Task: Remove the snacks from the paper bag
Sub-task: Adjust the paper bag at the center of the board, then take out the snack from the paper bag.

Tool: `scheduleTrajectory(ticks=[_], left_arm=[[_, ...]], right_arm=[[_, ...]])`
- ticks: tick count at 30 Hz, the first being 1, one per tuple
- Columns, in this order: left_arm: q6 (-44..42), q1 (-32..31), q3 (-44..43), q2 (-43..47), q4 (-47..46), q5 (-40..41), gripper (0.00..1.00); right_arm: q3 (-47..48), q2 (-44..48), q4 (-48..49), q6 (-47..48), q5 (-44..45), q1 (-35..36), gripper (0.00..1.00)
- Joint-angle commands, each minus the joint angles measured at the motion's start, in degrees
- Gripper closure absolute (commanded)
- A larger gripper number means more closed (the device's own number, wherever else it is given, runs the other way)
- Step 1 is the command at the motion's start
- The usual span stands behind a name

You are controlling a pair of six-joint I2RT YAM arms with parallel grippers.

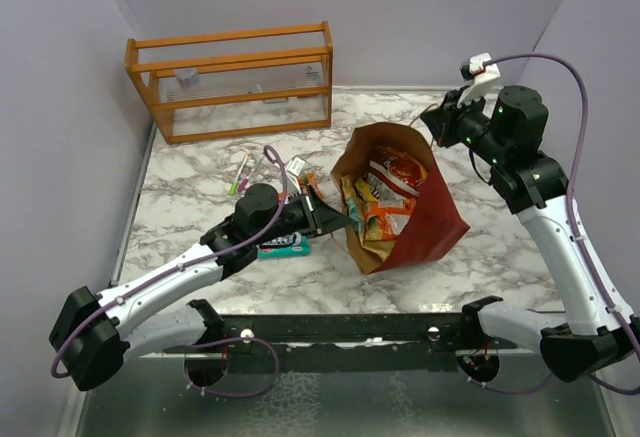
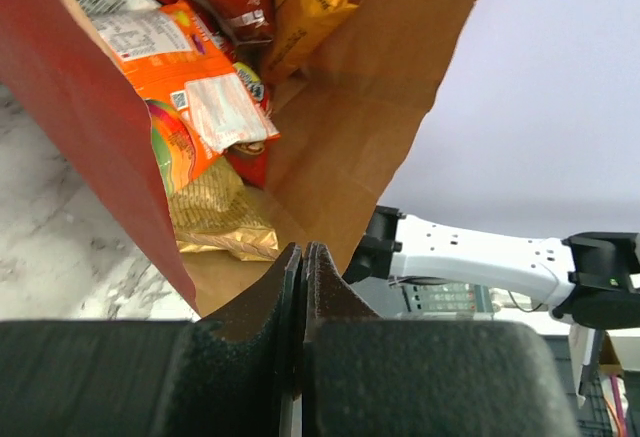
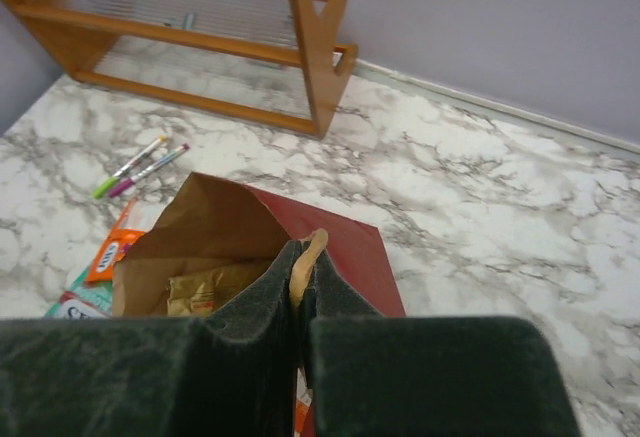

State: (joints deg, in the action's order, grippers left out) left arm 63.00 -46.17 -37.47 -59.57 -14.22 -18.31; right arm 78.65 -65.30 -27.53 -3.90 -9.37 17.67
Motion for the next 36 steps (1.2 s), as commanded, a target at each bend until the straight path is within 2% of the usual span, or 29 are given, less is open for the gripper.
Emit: scheduleTrajectory(ticks=[1, 6, 8, 11, 16, 19, 22, 24, 29, 36], left_arm=[[-3.7, -0.8, 0.28, 4.95, 8.63, 5.13, 0.9], [-12.15, -0.8, -7.91, 6.02, 23.8, 10.79, 0.46], [-14.97, -0.78, -11.65, 6.21, 28.41, 14.56, 0.36], [-18.57, -0.97, -15.3, 6.03, 30.57, 17.46, 0.28], [-16.72, -4.14, -17.46, 1.61, 27.7, 16.06, 0.29], [-15.73, -12.12, -18.02, -3.06, 25.54, 22.55, 0.33], [-15.44, -16.25, -22.62, -9.41, 29.28, 29.55, 0.42], [-13.75, -16.74, -25.28, -12.52, 32.53, 33.28, 0.48], [-17.9, -16.67, -27.22, -18.11, 30.12, 35.24, 0.53], [-25.63, -16.32, -30.42, -26.28, 26.81, 33.01, 0.49]], right_arm=[[-1.05, 3.23, 1.61, -3.35, -6.65, 0.08, 0.98], [-2.67, 4.87, 1.33, -3.52, -7.65, 0.08, 0.98], [-3.03, 5.03, 1.26, -3.62, -7.8, 0.08, 0.98], [-3.15, 5.33, 1.33, -3.74, -7.79, 0.08, 0.98], [-2.2, 5.53, 0.85, -3.86, -6.65, 0.08, 0.98], [-2.38, 6.31, 1.32, -4.53, -5.2, 0.08, 0.98], [-2.34, 6.95, 1.42, -5.09, -4.78, 0.08, 0.98], [-2.19, 7.23, 1.38, -5.24, -4.72, 0.08, 0.98], [-1.59, 7.96, 0.73, -5.04, -5.31, 0.08, 0.98], [-1.98, 8.55, 0.59, -5.28, -6.22, 0.08, 0.98]])
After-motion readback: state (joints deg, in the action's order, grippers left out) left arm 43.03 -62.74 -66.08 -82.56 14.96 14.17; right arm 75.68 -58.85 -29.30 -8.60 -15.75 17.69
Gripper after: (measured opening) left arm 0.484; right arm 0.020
